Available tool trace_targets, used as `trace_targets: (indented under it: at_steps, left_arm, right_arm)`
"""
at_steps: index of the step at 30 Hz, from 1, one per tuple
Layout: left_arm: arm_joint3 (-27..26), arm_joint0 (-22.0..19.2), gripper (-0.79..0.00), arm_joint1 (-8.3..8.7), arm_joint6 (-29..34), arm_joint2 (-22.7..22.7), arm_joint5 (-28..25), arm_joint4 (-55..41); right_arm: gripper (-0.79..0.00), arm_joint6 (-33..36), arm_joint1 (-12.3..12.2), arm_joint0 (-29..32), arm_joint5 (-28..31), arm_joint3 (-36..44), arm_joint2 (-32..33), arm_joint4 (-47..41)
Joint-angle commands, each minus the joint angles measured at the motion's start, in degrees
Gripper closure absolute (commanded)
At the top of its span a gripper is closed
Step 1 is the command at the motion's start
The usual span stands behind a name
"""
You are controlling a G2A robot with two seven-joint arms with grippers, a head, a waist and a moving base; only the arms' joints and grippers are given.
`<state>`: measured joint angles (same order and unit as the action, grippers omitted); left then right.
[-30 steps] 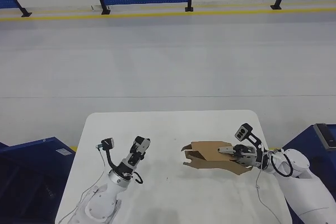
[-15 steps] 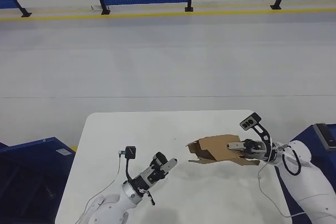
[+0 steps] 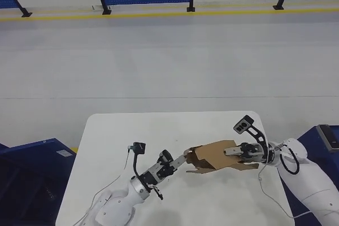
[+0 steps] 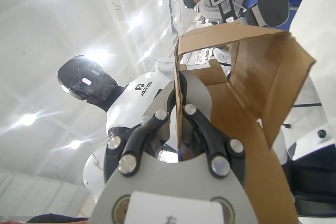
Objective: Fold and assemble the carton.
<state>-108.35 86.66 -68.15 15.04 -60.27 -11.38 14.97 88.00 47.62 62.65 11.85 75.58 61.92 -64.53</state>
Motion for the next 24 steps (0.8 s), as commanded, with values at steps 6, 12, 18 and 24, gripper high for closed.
trace_targets:
  at_steps: [6,12,18,24]
  left_arm:
    - [3.0,-2.1,-0.785,-0.68,0.0,2.5,1.2,0.3]
    - [4.7,-2.9,-0.785,-0.95,0.4,3.3,2.6,1.3]
    - [6.5,-4.1,-0.785,-1.36,0.9,4.7,3.9,2.1]
    - [6.8,-4.4,-0.785,-1.56,-0.3,4.3,3.2,1.6]
  right_arm:
    - [0.0,0.0,-2.4,-0.7,1.6,0.7,-2.8,-3.2]
    - [0.0,0.0,-4.0,-1.6,2.6,1.3,-5.2,-5.4]
    - [0.0,0.0,-5.3,-2.3,3.8,1.9,-7.2,-7.3]
    - [0.0,0.0,-6.2,-3.1,2.4,1.9,-9.1,-8.9]
